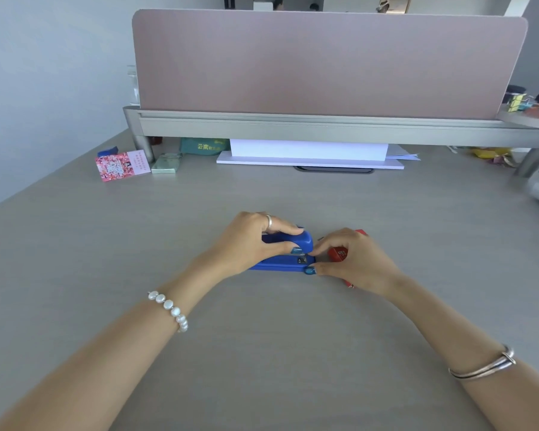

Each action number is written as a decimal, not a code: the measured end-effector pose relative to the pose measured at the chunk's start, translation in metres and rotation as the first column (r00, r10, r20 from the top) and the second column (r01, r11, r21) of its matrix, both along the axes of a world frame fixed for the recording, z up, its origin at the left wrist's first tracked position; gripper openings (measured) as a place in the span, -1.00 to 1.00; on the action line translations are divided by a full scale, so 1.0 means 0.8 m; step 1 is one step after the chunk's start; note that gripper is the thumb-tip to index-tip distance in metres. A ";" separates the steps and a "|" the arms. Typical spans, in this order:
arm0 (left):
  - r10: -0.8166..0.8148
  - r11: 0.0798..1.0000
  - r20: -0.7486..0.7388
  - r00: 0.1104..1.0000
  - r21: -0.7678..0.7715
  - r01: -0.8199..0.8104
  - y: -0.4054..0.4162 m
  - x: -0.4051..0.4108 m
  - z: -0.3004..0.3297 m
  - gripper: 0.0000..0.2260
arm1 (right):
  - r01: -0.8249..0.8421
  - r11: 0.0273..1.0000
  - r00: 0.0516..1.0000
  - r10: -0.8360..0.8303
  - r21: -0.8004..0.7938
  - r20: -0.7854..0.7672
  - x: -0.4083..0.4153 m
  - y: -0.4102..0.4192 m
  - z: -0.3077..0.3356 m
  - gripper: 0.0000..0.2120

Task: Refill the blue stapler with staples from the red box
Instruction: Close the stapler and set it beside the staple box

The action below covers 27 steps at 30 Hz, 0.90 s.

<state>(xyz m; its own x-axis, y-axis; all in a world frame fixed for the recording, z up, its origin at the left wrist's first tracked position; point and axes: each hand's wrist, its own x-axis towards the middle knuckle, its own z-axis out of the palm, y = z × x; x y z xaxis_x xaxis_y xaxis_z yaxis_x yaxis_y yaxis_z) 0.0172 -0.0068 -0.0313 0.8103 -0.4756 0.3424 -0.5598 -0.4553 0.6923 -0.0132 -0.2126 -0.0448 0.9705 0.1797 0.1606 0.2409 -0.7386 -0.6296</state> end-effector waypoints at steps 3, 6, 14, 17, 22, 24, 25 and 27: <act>-0.003 0.998 0.045 0.999 0.069 0.000 -0.002 -0.001 -0.004 -0.75 | 0.003 1.000 1.000 -0.003 0.001 -0.016 -0.001 0.000 0.000 -0.87; -0.006 0.996 0.025 1.000 0.086 0.004 -0.003 -0.001 -0.003 -0.75 | 0.018 1.000 1.000 -0.018 0.023 -0.020 -0.001 0.001 0.001 -0.85; 0.012 1.000 -0.030 0.999 0.012 -0.012 0.004 -0.001 -0.003 -0.74 | 0.030 0.990 0.998 -0.021 0.135 -0.063 -0.004 0.002 0.008 -0.86; 0.013 1.000 -0.064 0.998 -0.020 -0.015 0.005 -0.002 -0.004 -0.76 | 0.020 0.972 0.997 -0.002 0.235 -0.080 -0.001 -0.003 0.016 -0.82; -0.030 0.994 -0.137 0.990 -0.107 0.015 0.005 -0.003 -0.001 -0.80 | -0.021 0.964 0.993 0.052 0.266 -0.110 -0.013 -0.025 0.039 -0.72; -0.039 0.994 -0.144 0.989 -0.110 0.023 0.006 -0.002 -0.001 -0.79 | -0.056 0.986 0.992 0.072 0.159 -0.100 -0.023 -0.042 0.043 -0.65; -0.039 0.994 -0.148 0.988 -0.108 0.023 0.006 -0.002 -0.001 -0.78 | -0.071 0.992 0.991 0.083 0.107 -0.109 -0.028 -0.050 0.043 -0.61; -0.036 0.994 -0.148 0.988 -0.106 0.021 0.006 0.000 -0.001 -0.79 | -0.088 0.994 0.985 0.097 0.066 -0.143 -0.040 -0.064 0.037 -0.56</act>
<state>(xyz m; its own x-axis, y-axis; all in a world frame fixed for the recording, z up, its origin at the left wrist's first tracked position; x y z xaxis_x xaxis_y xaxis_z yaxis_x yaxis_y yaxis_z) 0.0171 -0.0019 -0.0324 0.8426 -0.4676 0.2672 -0.4582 -0.3618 0.8119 -0.0452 -0.2636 -0.0150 0.9639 0.2644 0.0314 0.2089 -0.6777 -0.7051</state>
